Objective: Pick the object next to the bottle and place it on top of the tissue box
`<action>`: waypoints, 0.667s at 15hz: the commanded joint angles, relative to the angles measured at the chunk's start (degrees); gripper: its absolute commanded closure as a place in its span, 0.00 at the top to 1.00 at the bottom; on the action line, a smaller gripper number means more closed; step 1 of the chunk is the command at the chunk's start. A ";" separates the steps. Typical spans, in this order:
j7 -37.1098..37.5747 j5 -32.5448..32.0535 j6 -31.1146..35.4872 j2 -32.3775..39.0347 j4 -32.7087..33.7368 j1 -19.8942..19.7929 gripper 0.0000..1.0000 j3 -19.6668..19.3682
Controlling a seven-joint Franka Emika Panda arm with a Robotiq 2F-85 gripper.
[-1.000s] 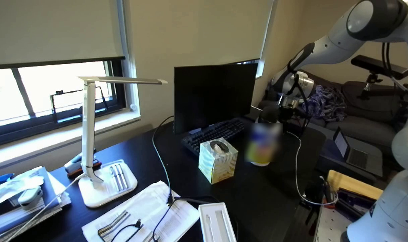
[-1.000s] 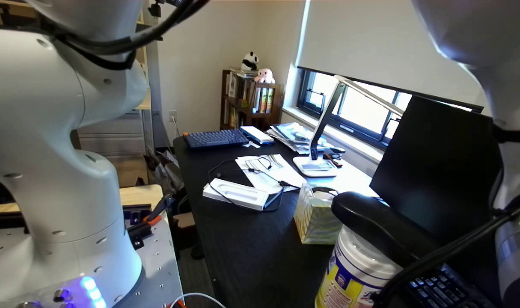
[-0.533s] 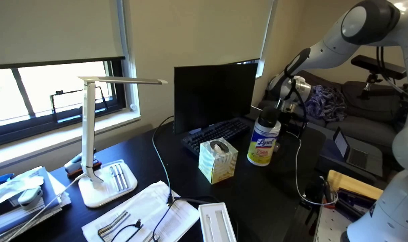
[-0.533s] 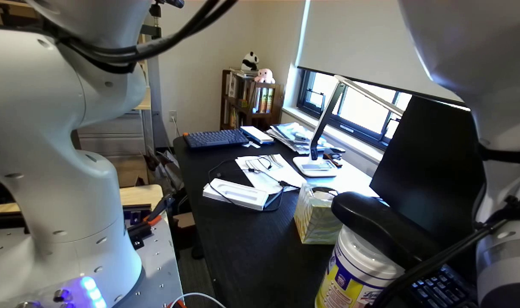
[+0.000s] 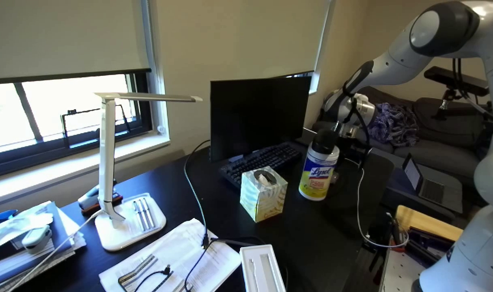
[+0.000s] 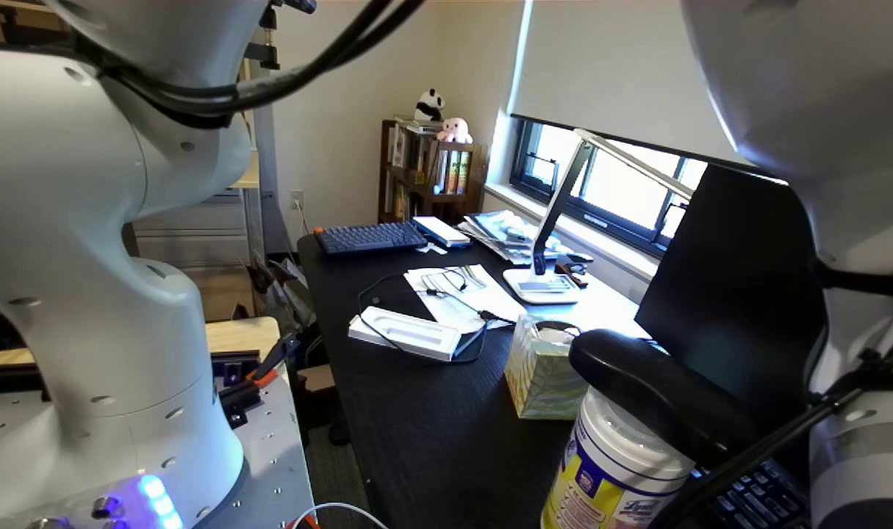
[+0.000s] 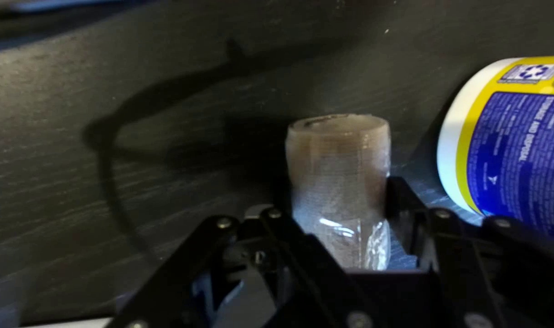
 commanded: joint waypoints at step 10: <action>-2.41 0.93 -3.47 -2.85 3.62 -4.57 0.12 -1.15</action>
